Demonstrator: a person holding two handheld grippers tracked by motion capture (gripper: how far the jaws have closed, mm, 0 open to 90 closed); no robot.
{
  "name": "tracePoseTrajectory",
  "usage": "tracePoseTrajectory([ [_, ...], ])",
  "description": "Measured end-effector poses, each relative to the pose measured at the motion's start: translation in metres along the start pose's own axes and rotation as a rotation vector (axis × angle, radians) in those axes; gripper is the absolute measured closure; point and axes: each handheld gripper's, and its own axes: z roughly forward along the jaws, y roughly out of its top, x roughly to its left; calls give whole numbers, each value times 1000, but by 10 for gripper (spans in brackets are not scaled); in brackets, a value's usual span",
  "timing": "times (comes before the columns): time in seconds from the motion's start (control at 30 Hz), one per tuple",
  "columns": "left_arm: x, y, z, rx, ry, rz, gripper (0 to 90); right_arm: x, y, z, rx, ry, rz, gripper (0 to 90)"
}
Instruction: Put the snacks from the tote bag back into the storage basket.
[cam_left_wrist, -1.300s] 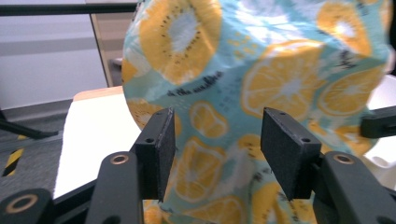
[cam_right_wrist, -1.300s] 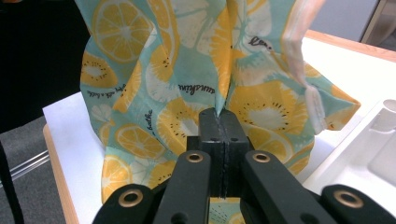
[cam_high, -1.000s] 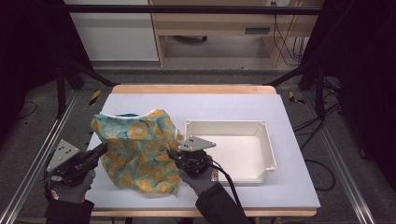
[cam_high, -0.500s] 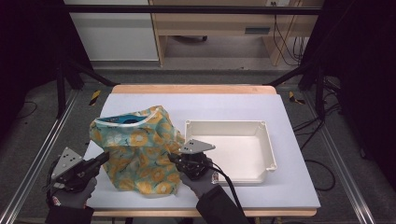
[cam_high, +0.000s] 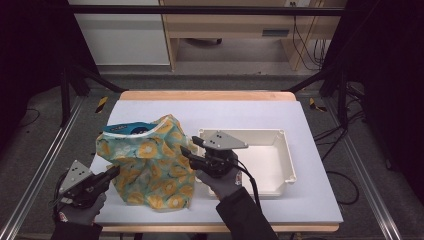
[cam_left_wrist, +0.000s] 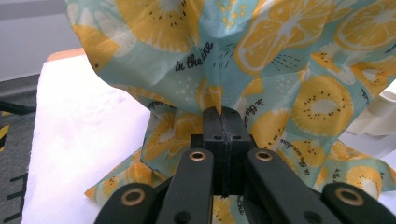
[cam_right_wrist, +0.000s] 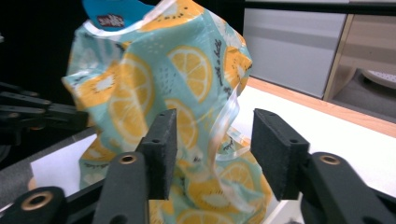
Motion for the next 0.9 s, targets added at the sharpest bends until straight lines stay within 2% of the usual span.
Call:
tracePoseTrajectory([
  [0.07, 0, 0, 0, -1, -2, -2, 900, 0, 1, 3, 7, -3, -3, 504],
  [0.1, 1, 0, -1, -3, -5, -5, 900, 0, 3, 12, 22, 0, -3, 552],
  [0.17, 1, 0, -1, -6, -7, -8, 900, 2, 3, 15, 42, 3, -7, 713],
  [0.2, 1, 0, -1, -6, -7, -8, 900, 2, 3, 15, 42, 3, -7, 713],
  [0.23, 1, 0, -2, -7, -10, -10, 900, 5, 1, 14, 53, 16, -14, 872],
  [0.27, 1, 0, -2, -8, -14, -12, 900, 6, 0, 13, 49, 17, -17, 892],
  [0.4, 0, -1, -2, -4, -25, -15, 900, 5, -3, 5, 51, 32, -15, 900],
  [0.53, -4, -2, 2, 14, -34, -2, 900, 0, -14, -6, 73, 47, 10, 900],
  [0.6, -4, -3, 3, 25, -31, -2, 900, -1, -20, -7, 92, 34, 10, 900],
  [0.8, -2, -10, 7, 64, -24, -7, 900, 1, -34, 1, 149, 37, 21, 900],
  [0.87, 0, -13, 8, 82, -24, -13, 900, 6, -44, 9, 190, 56, 19, 897],
  [0.9, 0, -13, 8, 82, -24, -13, 900, 6, -44, 9, 190, 56, 19, 897],
])
